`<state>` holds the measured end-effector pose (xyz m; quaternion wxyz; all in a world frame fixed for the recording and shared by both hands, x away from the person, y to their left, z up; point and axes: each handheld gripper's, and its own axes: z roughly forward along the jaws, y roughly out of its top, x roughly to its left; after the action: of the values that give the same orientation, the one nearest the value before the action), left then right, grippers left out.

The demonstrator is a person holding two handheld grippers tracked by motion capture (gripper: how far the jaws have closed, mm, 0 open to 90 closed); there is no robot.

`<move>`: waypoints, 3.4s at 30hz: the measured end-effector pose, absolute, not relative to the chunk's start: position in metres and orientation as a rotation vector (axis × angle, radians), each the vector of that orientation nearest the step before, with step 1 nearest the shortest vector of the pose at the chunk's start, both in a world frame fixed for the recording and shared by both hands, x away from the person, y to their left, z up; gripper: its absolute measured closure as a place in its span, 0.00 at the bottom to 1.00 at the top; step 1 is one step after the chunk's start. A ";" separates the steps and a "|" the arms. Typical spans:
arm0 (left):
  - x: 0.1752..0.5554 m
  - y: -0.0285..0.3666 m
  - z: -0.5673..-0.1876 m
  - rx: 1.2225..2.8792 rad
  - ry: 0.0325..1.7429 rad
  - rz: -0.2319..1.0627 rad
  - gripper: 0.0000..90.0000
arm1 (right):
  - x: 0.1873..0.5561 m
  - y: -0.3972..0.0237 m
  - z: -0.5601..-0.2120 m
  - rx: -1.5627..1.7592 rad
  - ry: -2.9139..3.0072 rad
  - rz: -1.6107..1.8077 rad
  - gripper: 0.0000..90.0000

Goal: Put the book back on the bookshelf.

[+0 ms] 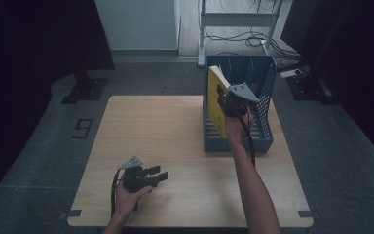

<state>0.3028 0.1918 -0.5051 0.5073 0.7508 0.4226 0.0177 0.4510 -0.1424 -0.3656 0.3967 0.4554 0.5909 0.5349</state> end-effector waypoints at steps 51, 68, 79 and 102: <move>0.299 0.184 -0.506 1.833 0.999 0.049 0.50 | 0.499 -0.122 -0.408 1.231 1.464 1.284 0.83; 0.299 0.181 -0.509 1.841 1.001 0.047 0.50 | 0.505 -0.118 -0.425 1.244 1.476 1.268 0.83; 0.299 0.179 -0.510 1.850 0.999 0.042 0.50 | 0.492 -0.122 -0.428 1.253 1.490 1.260 0.82; 0.299 0.174 -0.515 1.876 0.998 0.028 0.50 | 0.484 -0.129 -0.421 1.274 1.637 1.266 0.76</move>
<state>0.2991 0.1744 -0.5149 0.4868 0.7711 0.4103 0.0117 0.4838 -0.1289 -0.4213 0.3482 0.4916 0.6314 0.4884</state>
